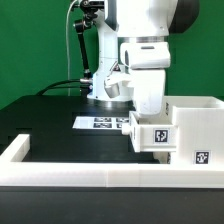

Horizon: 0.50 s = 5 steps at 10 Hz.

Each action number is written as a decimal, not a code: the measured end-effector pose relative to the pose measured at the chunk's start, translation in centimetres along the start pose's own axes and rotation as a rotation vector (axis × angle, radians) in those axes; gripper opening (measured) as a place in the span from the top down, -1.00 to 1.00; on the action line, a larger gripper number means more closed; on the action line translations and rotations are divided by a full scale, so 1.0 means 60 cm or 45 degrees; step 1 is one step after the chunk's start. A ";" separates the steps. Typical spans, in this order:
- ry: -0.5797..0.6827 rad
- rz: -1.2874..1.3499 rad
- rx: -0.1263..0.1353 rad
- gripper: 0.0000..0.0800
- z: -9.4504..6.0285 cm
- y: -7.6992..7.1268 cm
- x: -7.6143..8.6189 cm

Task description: Assemble drawer

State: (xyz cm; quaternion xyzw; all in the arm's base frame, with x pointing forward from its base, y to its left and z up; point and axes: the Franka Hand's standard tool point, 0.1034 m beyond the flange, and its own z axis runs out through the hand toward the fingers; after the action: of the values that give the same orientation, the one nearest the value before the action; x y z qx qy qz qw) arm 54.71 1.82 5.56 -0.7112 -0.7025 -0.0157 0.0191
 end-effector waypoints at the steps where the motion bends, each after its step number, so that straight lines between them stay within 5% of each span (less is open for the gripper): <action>1: 0.000 0.006 0.000 0.90 0.000 0.000 -0.001; 4: 0.000 0.010 0.002 0.90 0.001 -0.001 -0.002; 5: 0.000 0.020 0.004 0.48 0.002 -0.002 -0.006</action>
Offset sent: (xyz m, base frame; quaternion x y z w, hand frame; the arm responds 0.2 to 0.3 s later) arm 0.0000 0.0000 0.0000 0.0000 0.0000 0.0000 1.0000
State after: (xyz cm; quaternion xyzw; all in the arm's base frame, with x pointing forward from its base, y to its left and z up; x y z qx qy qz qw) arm 54.56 1.48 5.45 -0.7166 -0.6970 -0.0145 0.0203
